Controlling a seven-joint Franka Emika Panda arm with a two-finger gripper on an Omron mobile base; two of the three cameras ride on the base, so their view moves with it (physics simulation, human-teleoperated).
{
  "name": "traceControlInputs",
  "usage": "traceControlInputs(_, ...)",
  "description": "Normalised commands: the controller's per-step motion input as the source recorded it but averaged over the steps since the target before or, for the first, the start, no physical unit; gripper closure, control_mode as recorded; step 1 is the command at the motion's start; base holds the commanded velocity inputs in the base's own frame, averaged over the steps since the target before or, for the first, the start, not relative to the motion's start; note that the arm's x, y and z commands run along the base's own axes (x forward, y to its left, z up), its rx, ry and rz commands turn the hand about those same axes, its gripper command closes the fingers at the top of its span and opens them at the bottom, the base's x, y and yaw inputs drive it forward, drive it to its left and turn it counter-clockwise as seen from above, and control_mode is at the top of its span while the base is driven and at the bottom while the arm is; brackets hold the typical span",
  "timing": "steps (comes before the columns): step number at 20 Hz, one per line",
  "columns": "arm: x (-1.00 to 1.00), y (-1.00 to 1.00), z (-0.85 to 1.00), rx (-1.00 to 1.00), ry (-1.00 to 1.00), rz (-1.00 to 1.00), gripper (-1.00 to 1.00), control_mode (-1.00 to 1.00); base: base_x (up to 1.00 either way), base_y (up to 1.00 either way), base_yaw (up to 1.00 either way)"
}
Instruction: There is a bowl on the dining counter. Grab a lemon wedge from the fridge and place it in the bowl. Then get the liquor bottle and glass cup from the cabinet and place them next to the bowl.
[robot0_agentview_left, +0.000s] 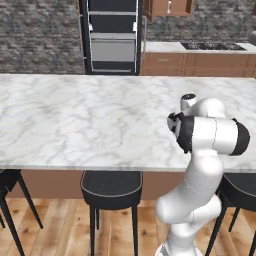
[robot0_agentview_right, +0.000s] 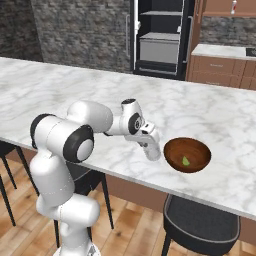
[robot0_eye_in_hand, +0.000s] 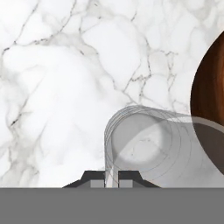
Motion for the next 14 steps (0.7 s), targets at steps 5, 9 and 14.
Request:
traceControlInputs(5,0.15,-0.06,-0.22,0.01,0.0,0.0,1.0,-1.0,0.0,0.0,0.0)
traceControlInputs(9,0.16,-0.05,-0.13,0.0,0.0,0.0,1.0,-1.0,0.0,0.0,0.0)
traceControlInputs(14,0.23,-0.04,-0.07,0.0,0.0,0.0,1.0,-1.0,0.0,0.0,0.0)
